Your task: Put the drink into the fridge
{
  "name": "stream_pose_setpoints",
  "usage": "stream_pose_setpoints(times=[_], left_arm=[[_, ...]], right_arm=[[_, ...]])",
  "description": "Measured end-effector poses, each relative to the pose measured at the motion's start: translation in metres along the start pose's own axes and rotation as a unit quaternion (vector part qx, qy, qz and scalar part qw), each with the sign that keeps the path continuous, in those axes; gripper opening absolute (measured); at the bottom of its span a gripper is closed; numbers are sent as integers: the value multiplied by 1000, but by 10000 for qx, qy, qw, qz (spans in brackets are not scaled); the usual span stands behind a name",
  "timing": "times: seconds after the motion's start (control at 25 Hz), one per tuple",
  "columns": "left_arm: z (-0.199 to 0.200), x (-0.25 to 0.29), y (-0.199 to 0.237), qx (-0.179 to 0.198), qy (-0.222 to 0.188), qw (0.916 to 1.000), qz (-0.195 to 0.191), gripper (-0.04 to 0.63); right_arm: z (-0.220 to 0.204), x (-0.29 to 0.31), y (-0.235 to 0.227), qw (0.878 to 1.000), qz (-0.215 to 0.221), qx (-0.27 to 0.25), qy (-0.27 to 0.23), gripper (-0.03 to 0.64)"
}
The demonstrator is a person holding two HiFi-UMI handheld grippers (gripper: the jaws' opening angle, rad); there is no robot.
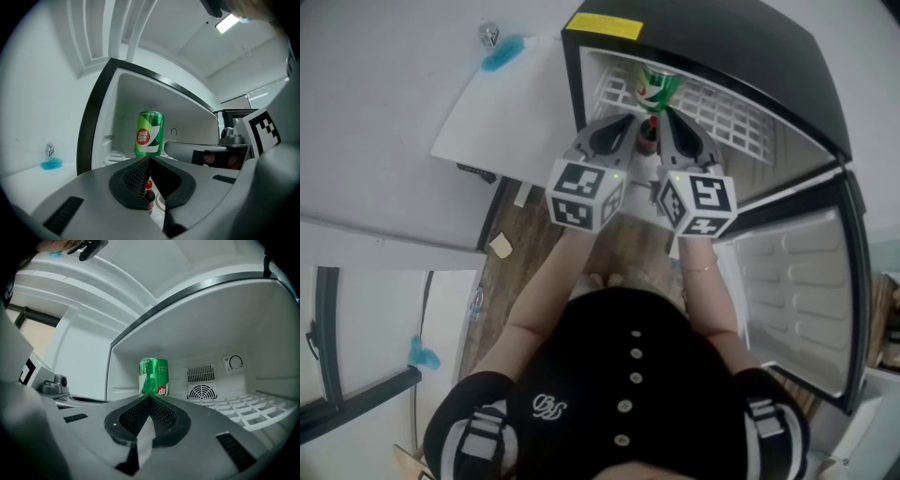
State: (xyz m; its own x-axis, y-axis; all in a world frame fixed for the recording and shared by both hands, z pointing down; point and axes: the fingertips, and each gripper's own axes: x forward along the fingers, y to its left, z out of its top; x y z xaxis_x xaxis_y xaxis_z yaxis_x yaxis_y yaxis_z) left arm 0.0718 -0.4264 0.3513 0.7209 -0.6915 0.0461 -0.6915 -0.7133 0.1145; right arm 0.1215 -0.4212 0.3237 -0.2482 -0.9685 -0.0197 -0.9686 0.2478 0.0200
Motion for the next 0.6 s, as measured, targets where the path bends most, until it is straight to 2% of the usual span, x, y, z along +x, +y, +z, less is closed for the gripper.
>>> stream_pose_setpoints(times=[0.6], left_arm=[[-2,9,8,-30,29,10000,85,8]], right_arm=[[-5,16,3,9999,142,-43,61,6]])
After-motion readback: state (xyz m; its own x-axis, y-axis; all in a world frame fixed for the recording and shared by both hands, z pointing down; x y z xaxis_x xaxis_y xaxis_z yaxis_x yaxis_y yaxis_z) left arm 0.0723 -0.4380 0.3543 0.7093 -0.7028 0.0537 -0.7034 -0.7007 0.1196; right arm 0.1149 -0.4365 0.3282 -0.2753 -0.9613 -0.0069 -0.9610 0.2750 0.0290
